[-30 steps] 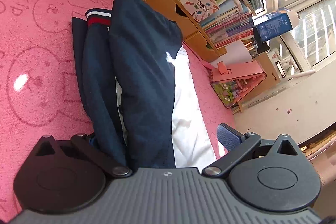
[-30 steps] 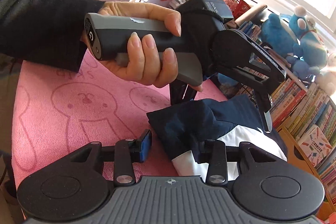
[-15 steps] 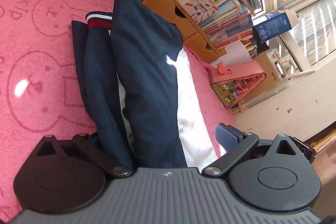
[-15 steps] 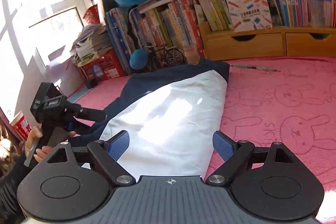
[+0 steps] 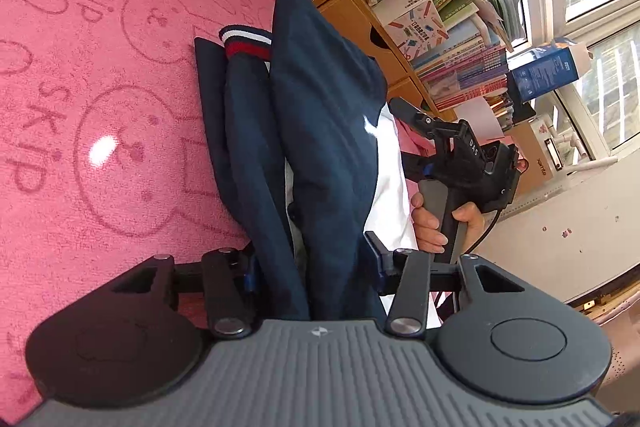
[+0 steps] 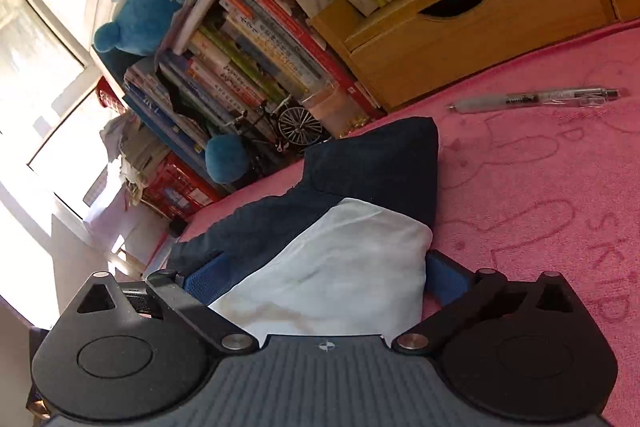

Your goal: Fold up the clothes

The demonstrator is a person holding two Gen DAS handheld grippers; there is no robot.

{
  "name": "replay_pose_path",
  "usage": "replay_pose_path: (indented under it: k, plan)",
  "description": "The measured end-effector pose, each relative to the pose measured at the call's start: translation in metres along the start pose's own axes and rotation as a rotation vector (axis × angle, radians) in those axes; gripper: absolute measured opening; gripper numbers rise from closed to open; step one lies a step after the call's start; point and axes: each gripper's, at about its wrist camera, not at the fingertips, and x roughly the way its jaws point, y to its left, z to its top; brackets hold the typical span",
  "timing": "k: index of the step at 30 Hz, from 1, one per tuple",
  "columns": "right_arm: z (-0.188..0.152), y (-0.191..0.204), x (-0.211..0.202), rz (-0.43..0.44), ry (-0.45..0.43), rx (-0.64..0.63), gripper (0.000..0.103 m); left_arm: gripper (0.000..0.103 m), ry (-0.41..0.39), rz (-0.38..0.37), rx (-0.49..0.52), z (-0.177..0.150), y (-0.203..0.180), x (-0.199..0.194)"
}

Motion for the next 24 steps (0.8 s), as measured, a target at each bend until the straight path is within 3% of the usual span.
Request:
replay_pose_path:
  k: [2, 4, 6, 7, 10, 12, 13, 14, 15, 16, 17, 18, 19, 20, 22, 24]
  plan:
    - [-0.002, 0.007, 0.003, -0.022, 0.005, -0.036, 0.103, 0.042, -0.003, 0.013, 0.007, 0.0, -0.003, -0.001]
    - [-0.005, 0.007, -0.004, 0.011, 0.047, -0.027, 0.103, 0.045, -0.002, 0.025, 0.031, 0.0, -0.008, 0.0]
    - [-0.009, -0.003, -0.018, 0.082, 0.067, 0.012, 0.103, 0.066, 0.008, 0.003, 0.042, 0.0, -0.013, 0.004]
    - [-0.011, -0.007, -0.025, 0.11, 0.069, 0.012, 0.103, 0.088, 0.014, -0.03, 0.042, 0.001, -0.016, 0.007]
    - [-0.015, -0.004, -0.03, 0.1, 0.069, -0.012, 0.103, 0.102, 0.025, -0.029, 0.069, 0.004, -0.026, 0.016]
    - [-0.015, 0.002, -0.024, 0.072, 0.038, -0.004, 0.103, 0.098, 0.019, -0.019, 0.078, 0.005, -0.028, 0.02]
    - [-0.014, 0.005, -0.018, 0.051, 0.012, 0.006, 0.103, 0.084, 0.011, -0.006, 0.068, 0.005, -0.026, 0.018]
    - [-0.013, 0.008, -0.013, 0.03, -0.016, 0.017, 0.103, 0.053, 0.003, 0.017, 0.051, 0.005, -0.021, 0.014]
    - [-0.013, 0.011, -0.007, 0.011, -0.036, 0.027, 0.103, 0.045, -0.004, 0.041, 0.032, 0.005, -0.016, 0.011]
    - [-0.012, 0.014, -0.004, -0.007, -0.035, 0.039, 0.1, 0.04, -0.009, 0.033, 0.015, 0.005, -0.011, 0.008]
    - [-0.012, 0.018, -0.001, -0.025, -0.034, 0.052, 0.081, 0.037, -0.013, 0.025, 0.006, 0.005, -0.009, 0.005]
    - [-0.013, 0.021, -0.001, -0.058, -0.038, 0.051, 0.07, 0.035, -0.018, 0.022, 0.0, 0.004, -0.008, 0.002]
    - [-0.014, 0.025, -0.006, -0.066, -0.055, 0.054, 0.05, 0.033, -0.023, 0.026, 0.01, 0.004, -0.011, -0.001]
    - [-0.016, 0.028, -0.012, -0.073, -0.072, 0.057, 0.041, 0.031, -0.029, 0.031, 0.027, 0.004, -0.016, -0.003]
    - [-0.018, 0.034, -0.032, -0.02, -0.128, 0.095, 0.029, 0.029, -0.033, 0.02, 0.053, 0.005, -0.028, -0.006]
    - [-0.02, 0.045, -0.059, 0.025, -0.183, 0.106, 0.025, 0.028, -0.034, -0.009, 0.07, 0.006, -0.04, -0.009]
